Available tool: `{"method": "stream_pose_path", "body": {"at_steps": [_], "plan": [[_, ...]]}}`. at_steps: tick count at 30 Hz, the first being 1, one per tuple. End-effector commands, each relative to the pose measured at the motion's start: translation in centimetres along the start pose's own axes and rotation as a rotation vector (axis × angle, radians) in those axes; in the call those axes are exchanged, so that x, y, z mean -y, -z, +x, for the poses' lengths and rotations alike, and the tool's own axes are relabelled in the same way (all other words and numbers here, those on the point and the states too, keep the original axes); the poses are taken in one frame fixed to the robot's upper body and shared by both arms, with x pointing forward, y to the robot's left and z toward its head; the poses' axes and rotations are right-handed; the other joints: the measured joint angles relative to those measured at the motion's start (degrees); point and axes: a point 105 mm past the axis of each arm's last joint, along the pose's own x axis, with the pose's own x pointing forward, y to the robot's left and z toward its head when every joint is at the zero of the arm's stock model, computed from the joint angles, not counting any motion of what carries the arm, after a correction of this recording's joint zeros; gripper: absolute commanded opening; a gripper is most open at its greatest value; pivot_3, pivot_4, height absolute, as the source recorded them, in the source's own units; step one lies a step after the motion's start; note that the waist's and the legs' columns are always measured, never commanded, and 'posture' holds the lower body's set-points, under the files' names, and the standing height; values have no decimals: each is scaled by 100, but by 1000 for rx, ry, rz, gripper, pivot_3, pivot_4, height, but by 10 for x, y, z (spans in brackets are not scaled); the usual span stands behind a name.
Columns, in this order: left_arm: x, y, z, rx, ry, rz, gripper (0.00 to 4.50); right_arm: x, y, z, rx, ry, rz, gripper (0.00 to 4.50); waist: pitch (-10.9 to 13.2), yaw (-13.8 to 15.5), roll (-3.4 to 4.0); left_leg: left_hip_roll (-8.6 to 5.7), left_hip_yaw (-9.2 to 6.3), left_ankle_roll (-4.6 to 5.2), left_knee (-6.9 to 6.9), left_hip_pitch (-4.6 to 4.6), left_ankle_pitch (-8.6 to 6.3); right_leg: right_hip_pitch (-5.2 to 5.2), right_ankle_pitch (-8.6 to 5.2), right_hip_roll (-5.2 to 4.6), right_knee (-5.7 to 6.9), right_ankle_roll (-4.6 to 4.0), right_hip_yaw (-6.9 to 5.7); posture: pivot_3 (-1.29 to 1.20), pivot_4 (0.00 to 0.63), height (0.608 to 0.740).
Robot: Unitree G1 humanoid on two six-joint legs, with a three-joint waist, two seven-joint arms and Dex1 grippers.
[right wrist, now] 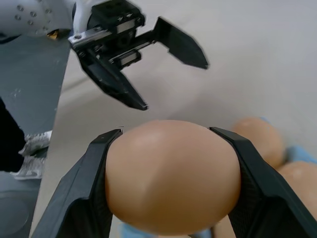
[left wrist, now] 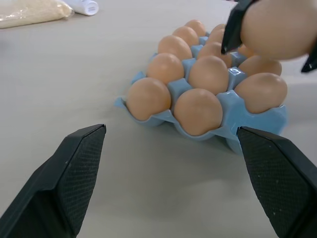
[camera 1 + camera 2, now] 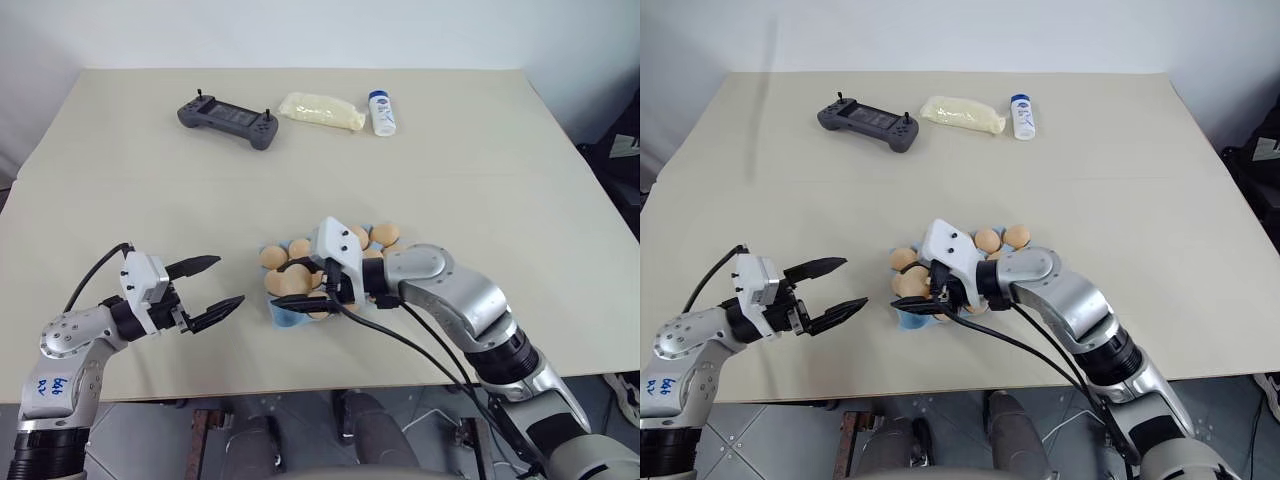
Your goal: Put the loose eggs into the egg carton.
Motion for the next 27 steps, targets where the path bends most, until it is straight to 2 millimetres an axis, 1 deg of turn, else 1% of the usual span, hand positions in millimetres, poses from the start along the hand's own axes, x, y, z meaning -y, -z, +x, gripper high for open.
{"method": "stream_pose_path", "body": {"at_steps": [1, 4, 7, 9, 10, 13, 16, 20, 23, 25, 26, 27], "plan": [[1, -11, -4, 12, -10, 45, 4500, -5, -7, 9, 19, -28, -47, 2425, -1, 2, -1, 1, 0, 0, 0, 0, 0, 0, -1, 0, 0, -2, -1, 0, 150, 740], [2, -12, -4, 12, -14, 45, 4500, -10, -7, 17, 25, -51, -42, 2425, -2, 1, -3, 1, 0, -1, 0, 0, 1, 0, -3, 0, 3, -5, -3, 0, 150, 740], [3, -12, -4, 13, -19, 46, 4500, -11, -4, 22, 19, -56, -42, 2425, -2, -1, -4, 1, 0, -2, -1, 0, 0, 0, -3, 0, 3, -5, -2, 0, 150, 740], [4, -13, -4, 14, -20, 46, 4500, -10, -3, 23, 14, -56, -46, 3142, -3, -1, -4, 1, 3, -2, 0, 0, 0, 0, -3, 1, 3, -5, -2, 0, 150, 740], [4, -13, -4, 15, -21, 46, 4500, -10, -3, 23, 14, -55, -46, 3375, -3, 0, -4, 1, 4, -2, -1, 0, 0, 0, -3, 0, 3, -5, -2, 0, 150, 740], [6, -14, -3, 15, -25, 38, 4500, -6, -7, 21, 34, -32, -52, 4461, -3, 0, -5, 1, 4, -3, -1, 0, 0, 0, -3, 0, 3, -6, -3, 0, 150, 740], [2, -17, -1, 34, -57, 27, 4500, 0, -13, 17, 47, 4, -71, 4488, -3, 1, -5, 2, 4, -4, -1, 0, -1, 0, -3, 0, 3, -6, -2, 0, 150, 740], [-5, -26, 2, 71, -104, 1, 4500, 15, -27, -4, 97, 69, -99, 4488, -3, 5, -5, 1, 3, -4, 2, 0, 0, 0, -3, 1, 5, -5, -2, 0, 150, 740], [-3, -35, 4, 118, -96, -2, 4500, 23, -37, -28, 140, 101, -97, 4488, -3, 14, -6, 0, 3, -4, 1, 0, 0, 0, -2, 3, 6, -3, -3, 0, 150, 740], [-4, -34, 5, 113, -102, -30, 4500, 26, -38, -47, 159, 113, -82, 4488, -3, 19, -6, 0, 3, -4, -1, -3, -1, 0, 0, 3, 1, 0, -4, 0, 150, 740], [-4, -35, 6, 113, -101, -31, 4500, 27, -35, -55, 157, 119, -76, 4488, -3, 23, -6, -1, 3, -4, -2, -2, -1, 0, 1, 5, 0, 2, -4, 0, 150, 740], [-4, -35, 6, 117, -102, -32, 4500, 30, -28, -65, 134, 135, -69, 4488, -4, 26, -6, -2, 3, -4, -4, -1, -2, 0, 1, 8, -1, 3, -5, 0, 150, 740]]}}
